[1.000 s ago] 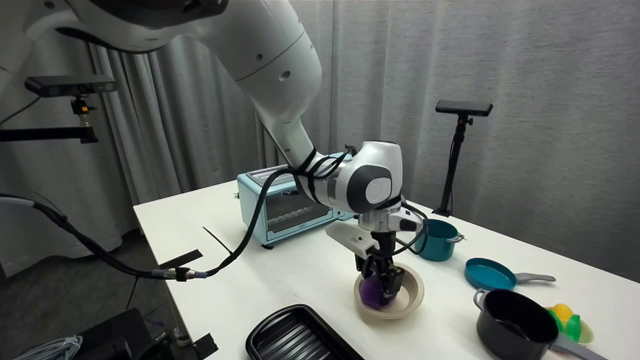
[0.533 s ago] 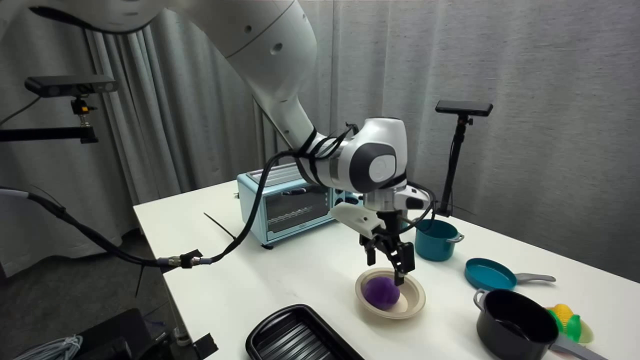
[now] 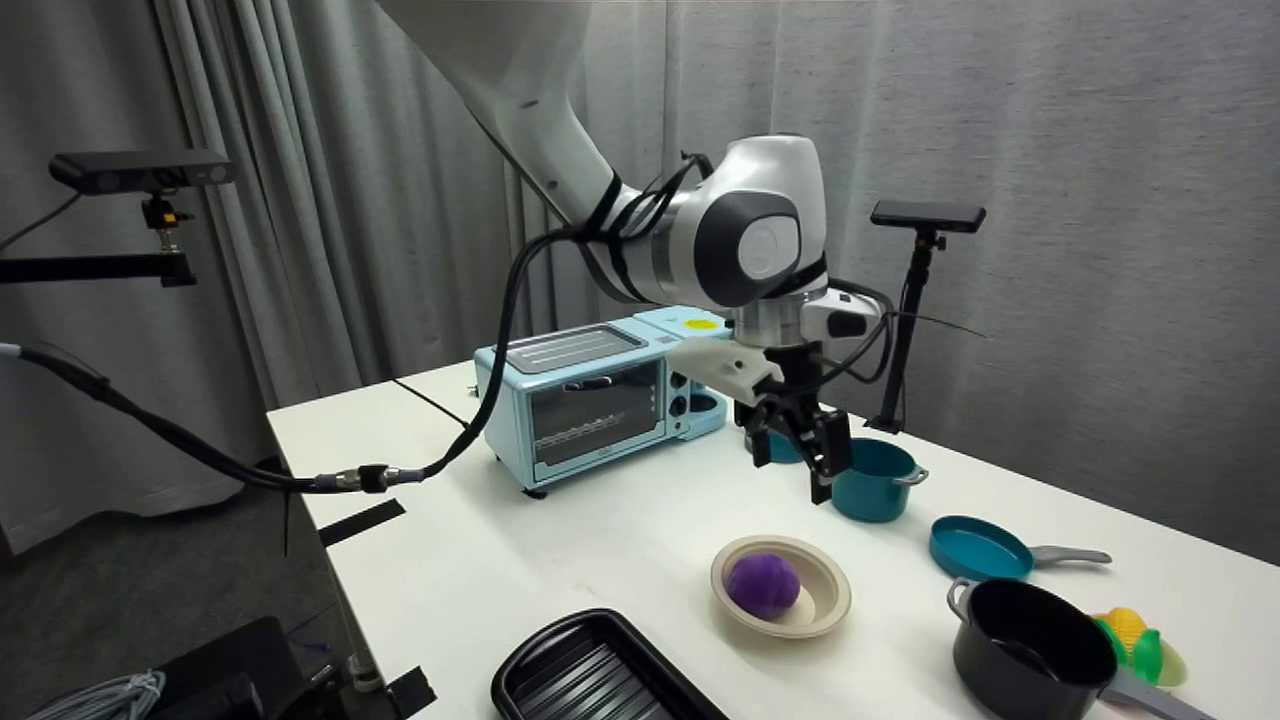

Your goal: Put the purple plush toy in the white bowl.

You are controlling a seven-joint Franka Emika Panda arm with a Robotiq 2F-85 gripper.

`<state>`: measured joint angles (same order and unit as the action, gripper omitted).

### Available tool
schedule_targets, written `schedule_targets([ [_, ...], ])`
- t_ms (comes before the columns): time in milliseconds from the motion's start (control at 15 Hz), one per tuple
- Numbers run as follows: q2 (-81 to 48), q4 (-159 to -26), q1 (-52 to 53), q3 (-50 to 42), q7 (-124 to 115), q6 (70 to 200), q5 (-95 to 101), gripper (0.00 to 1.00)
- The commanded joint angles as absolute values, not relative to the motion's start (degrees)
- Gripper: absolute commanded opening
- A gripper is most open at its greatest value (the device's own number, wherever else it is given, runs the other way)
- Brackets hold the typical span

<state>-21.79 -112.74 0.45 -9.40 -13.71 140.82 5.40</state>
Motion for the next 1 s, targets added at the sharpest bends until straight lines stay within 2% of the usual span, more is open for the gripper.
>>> schedule_targets([
  [0,-20.72,-113.24,-0.23,-8.88,-13.90,140.66,5.84,1.00],
  [933,-19.17,-114.83,-0.33,-8.93,-13.91,140.66,5.94,1.00],
])
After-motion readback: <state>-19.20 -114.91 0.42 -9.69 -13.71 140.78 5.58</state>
